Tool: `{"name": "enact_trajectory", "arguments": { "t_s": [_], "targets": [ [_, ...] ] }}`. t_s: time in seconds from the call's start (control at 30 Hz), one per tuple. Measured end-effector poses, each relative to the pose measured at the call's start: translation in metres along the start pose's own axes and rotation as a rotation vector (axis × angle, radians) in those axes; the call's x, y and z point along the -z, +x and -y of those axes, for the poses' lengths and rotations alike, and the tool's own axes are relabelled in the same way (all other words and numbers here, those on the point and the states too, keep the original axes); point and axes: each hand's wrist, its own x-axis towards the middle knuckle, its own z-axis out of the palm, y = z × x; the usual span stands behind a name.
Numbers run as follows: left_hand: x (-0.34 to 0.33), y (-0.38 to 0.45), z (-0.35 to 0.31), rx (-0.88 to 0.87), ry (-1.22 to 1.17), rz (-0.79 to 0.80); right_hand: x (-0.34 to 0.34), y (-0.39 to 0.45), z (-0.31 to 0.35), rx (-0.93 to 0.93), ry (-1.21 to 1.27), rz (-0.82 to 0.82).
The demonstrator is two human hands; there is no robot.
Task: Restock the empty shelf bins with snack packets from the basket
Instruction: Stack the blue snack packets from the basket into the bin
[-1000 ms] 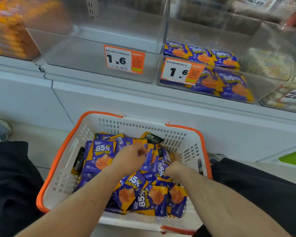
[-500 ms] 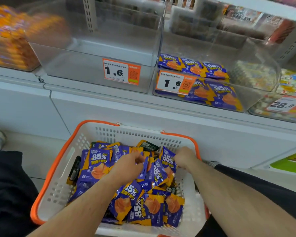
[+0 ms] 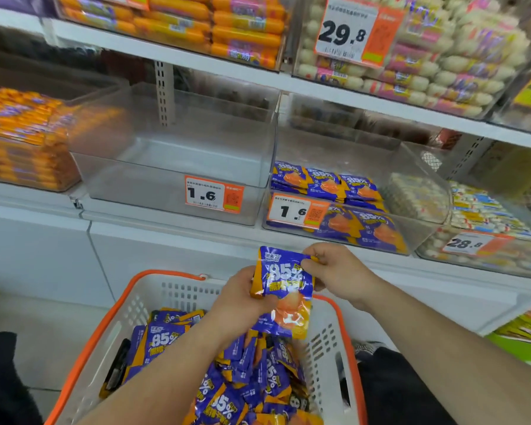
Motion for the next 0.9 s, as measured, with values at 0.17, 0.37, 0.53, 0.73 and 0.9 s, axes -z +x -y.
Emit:
{"name": "enact_trajectory", "arguments": {
  "t_s": [0.17,0.37,0.53,0.73,0.9],
  "targets": [
    [-0.001,0.004,-0.045,-0.120,-0.132,-0.146,-0.007,-0.009,0.027,0.135,0.144,-0.387],
    [-0.001,0.020,-0.102,-0.322,-0.087,-0.145,-0.003,-0.010,0.058,0.173,0.268,-0.512],
    [0.025,0.072,-0.110,-0.654,0.715,-0.471,0.040,0.015,0.092,0.061,0.610,-0.599],
    [0.043,0.098,-0.076,-0.670,1.368,-0.503,0.077,0.078,0.104,-0.081,0.373,-0.657],
    [0.040,0.096,-0.078,-0.696,1.422,-0.583,0.061,0.115,0.107,-0.127,-0.564,-0.408]
  ]
}}
